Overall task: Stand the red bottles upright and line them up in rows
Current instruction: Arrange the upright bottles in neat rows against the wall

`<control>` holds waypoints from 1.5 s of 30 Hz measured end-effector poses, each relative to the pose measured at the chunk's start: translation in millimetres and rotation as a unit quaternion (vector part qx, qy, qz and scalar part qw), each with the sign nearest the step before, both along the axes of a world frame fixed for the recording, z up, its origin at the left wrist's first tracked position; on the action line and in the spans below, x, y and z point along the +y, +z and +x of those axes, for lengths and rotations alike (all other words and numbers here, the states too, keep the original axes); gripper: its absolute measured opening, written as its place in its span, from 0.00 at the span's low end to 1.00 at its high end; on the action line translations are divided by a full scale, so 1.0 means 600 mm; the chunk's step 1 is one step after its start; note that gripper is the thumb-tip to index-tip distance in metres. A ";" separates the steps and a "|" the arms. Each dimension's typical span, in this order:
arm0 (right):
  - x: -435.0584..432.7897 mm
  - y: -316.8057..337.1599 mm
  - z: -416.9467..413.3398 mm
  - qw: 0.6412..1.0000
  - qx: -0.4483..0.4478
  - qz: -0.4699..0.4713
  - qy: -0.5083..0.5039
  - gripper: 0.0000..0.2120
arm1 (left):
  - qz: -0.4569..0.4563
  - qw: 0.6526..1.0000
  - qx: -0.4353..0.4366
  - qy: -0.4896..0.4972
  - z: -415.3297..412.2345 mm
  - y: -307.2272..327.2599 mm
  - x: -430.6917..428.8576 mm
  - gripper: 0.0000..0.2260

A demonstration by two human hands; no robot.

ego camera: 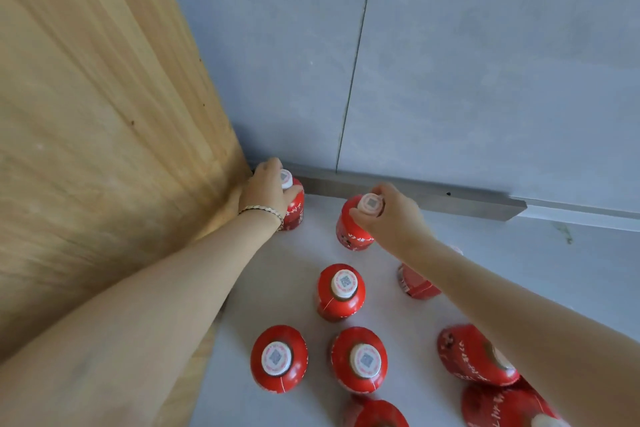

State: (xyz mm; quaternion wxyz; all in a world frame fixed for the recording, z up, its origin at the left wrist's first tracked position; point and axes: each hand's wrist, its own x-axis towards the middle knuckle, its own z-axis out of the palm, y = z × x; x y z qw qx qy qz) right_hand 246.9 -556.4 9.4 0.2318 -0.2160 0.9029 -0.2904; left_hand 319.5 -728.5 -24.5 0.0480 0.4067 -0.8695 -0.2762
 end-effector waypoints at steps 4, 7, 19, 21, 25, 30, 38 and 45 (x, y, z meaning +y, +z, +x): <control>-0.082 -0.023 -0.017 0.999 -0.030 -0.031 0.018 0.20 | 0.010 0.997 -0.005 0.071 0.012 -0.013 0.008 0.23; -0.114 -0.042 -0.023 0.996 0.015 0.038 0.080 0.21 | 0.067 0.994 -0.031 0.079 0.023 -0.032 0.012 0.24; -0.084 -0.071 -0.035 0.993 -0.104 0.011 0.047 0.27 | 0.127 0.990 0.020 0.055 0.004 -0.039 0.006 0.30; -0.050 -0.053 -0.050 0.992 -0.077 0.046 0.092 0.22 | 0.032 0.997 0.039 0.061 0.002 -0.029 0.018 0.30; 0.051 0.024 -0.079 0.983 0.072 0.115 0.128 0.17 | -0.173 0.978 0.091 -0.071 -0.012 -0.002 0.048 0.24; 0.156 0.042 -0.057 0.919 0.047 0.355 0.167 0.28 | -0.103 0.970 -0.062 -0.209 -0.048 0.016 0.065 0.28; 0.101 -0.012 -0.067 0.988 0.024 0.148 0.030 0.13 | -0.069 0.977 -0.096 -0.180 -0.057 0.011 0.068 0.23; -0.032 -0.037 -0.086 0.987 -0.098 -0.027 -0.127 0.24 | -0.076 0.976 -0.097 -0.181 -0.059 0.008 0.064 0.25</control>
